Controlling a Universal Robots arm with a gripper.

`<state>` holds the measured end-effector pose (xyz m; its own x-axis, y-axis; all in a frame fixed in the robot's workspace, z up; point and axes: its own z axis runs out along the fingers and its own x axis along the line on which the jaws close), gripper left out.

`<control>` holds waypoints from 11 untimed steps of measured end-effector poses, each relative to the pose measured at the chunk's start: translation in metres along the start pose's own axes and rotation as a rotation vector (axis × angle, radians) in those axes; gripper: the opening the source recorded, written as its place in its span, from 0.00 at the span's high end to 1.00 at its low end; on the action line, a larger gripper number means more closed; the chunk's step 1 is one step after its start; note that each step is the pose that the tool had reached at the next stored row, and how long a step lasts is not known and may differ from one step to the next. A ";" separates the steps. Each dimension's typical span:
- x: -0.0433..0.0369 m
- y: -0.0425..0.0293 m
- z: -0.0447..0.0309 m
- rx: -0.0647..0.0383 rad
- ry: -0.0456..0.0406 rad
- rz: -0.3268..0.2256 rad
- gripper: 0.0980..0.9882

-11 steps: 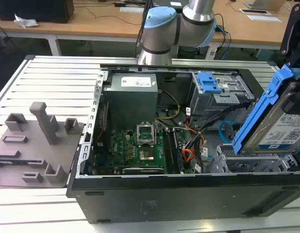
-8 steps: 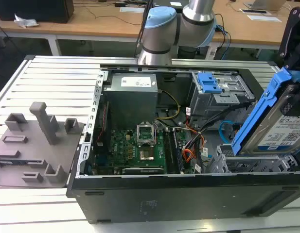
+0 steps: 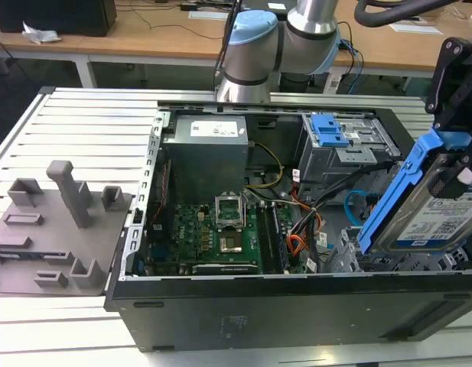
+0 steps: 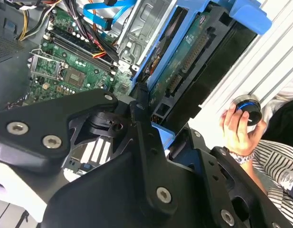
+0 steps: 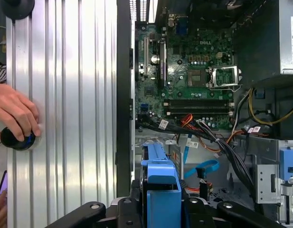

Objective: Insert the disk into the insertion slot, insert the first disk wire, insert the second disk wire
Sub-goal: 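Insert the disk into the insertion slot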

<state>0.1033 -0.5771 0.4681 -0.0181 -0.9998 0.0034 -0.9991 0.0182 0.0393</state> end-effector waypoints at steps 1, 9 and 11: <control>0.0000 0.0000 0.0013 0.000 0.0000 0.000 0.70; 0.0000 -0.0004 0.0111 0.000 -0.0001 0.000 0.70; 0.0000 -0.0005 0.0129 0.000 0.0000 0.000 0.70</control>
<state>0.1033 -0.5771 0.4552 -0.0181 -0.9998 0.0034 -0.9991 0.0182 0.0393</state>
